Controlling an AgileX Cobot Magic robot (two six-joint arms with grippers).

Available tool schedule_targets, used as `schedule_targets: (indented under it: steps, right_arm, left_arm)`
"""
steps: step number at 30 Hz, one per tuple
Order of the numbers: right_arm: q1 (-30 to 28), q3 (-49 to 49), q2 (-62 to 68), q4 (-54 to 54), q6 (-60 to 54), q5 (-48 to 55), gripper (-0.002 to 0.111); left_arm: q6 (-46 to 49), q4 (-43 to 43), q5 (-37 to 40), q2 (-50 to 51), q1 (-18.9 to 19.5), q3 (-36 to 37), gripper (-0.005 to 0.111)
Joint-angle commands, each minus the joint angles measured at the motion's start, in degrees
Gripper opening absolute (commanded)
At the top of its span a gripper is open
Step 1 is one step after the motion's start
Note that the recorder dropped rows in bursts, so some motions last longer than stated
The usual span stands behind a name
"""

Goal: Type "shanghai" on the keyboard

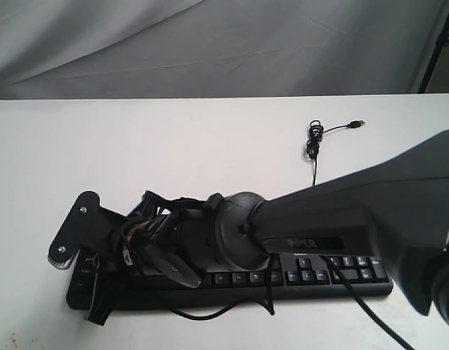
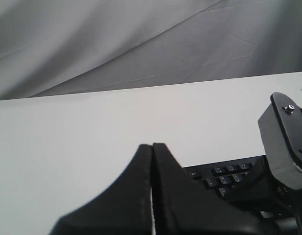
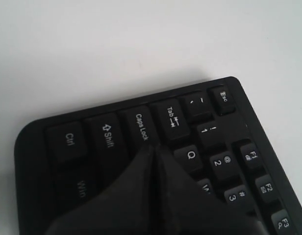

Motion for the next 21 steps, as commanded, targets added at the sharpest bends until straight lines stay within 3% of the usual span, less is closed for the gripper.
schedule_targets:
  steps: [1,15,21]
  right_arm:
    - [-0.5,-0.3,0.1,-0.4,-0.3,0.8,0.0]
    - [-0.6,-0.1,-4.1,-2.2,-0.3,-0.3,0.0]
    - [-1.1,6.8,-12.6,-2.4,0.0,-0.3,0.0]
  left_arm:
    - [-0.2,0.0,-0.2,-0.2,-0.2,0.2,0.0]
    - [-0.2,0.0,-0.2,-0.2,-0.2,0.2,0.0]
    - [-0.2,0.0,-0.2,-0.2,-0.2,0.2,0.0]
